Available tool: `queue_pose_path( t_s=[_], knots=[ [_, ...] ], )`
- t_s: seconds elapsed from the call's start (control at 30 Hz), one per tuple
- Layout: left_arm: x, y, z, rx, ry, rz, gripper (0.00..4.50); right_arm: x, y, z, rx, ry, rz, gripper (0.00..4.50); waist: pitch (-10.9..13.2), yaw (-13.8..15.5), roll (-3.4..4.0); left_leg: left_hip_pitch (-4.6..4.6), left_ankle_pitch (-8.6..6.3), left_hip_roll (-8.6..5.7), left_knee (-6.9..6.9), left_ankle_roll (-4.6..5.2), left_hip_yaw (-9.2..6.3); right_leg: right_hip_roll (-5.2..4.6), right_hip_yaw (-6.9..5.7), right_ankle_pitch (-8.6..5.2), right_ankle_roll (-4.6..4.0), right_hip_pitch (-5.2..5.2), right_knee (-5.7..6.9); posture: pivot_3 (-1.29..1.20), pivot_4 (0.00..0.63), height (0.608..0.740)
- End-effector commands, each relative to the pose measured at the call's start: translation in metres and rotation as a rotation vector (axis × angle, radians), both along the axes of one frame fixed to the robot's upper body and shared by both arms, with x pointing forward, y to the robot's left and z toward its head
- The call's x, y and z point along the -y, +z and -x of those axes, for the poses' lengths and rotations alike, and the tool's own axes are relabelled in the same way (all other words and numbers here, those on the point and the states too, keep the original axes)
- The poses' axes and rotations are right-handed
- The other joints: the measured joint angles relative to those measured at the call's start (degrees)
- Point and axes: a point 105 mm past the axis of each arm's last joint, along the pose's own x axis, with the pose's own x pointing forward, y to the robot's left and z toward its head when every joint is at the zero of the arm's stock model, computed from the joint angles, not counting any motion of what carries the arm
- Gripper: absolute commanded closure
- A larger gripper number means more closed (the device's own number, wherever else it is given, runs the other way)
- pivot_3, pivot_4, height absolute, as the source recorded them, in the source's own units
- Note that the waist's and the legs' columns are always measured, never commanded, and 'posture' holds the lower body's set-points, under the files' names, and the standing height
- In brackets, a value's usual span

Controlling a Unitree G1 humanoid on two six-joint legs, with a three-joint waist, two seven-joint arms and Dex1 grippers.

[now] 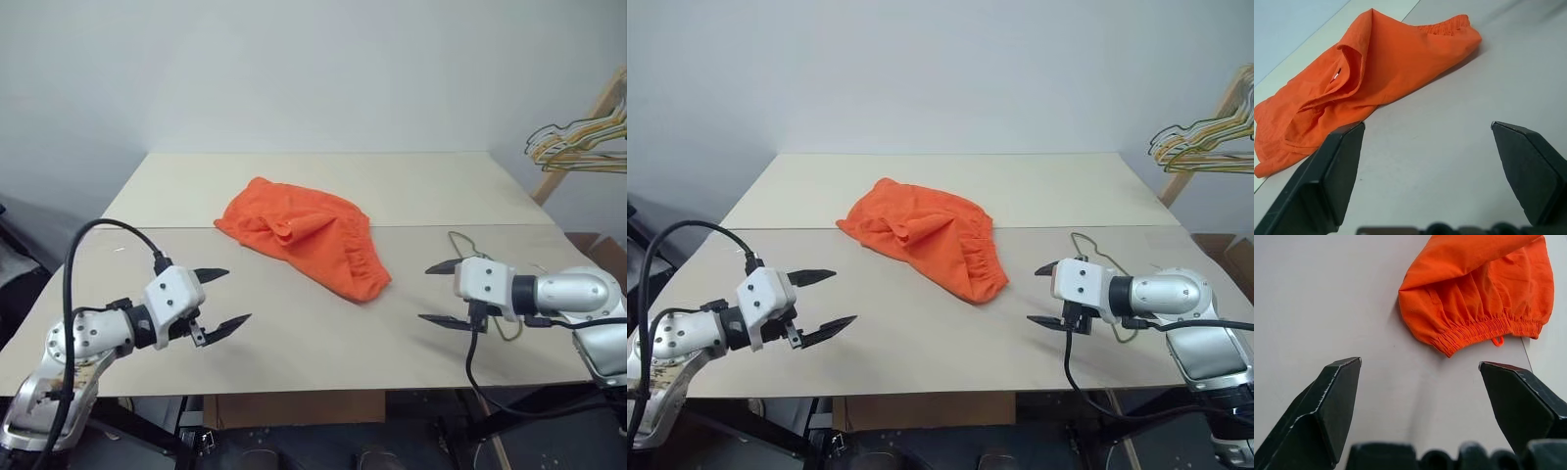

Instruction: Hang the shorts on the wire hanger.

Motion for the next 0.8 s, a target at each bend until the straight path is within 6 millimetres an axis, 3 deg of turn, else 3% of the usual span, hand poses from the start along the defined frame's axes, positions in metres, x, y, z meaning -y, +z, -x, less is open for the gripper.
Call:
queue_pose_path(
  t_s=[0.03, 0.47, 0.67, 0.8],
  knots=[
    [0.005, 0.008, 0.001, 0.035, -0.013, -0.005, 0.0, -0.003, 0.013, -0.002, 0.053, 0.025, 0.015, 0.03, 0.0, 0.07, 0.0, 0.0, 0.0, 0.0, 0.0, 0.0, 0.0, 0.0, 0.0, 0.0, 0.0, 0.0, 0.0, 0.1, 0.0, 0.74],
    [0.008, 0.012, 0.003, 0.058, -0.021, -0.001, 0.0, -0.005, 0.012, -0.002, 0.054, 0.029, 0.01, 0.03, 0.0, 0.95, 0.0, 0.01, 0.0, 0.01, 0.0, 0.0, 0.0, 0.01, 0.0, 0.0, -0.01, 0.0, 0.01, 0.1, 0.0, 0.74],
    [0.01, 0.014, 0.001, 0.064, -0.036, 0.0, 0.0, -0.009, 0.017, -0.013, 0.09, 0.029, -0.029, 0.03, 0.0, 0.8, 0.0, 0.02, 0.0, 0.01, 0.0, 0.0, 0.02, 0.02, 0.0, 0.02, -0.03, -0.01, 0.01, 0.08, 0.0, 0.74],
    [0.01, 0.006, 0.0, 0.025, -0.053, -0.024, 0.0, -0.007, 0.014, -0.028, 0.164, 0.037, 0.06, 0.03, 0.0, 0.48, 0.01, 0.04, 0.01, 0.03, 0.0, -0.02, 0.04, 0.06, 0.0, 0.02, -0.05, -0.01, 0.01, 0.03, 0.0, 0.74]
  ],
)
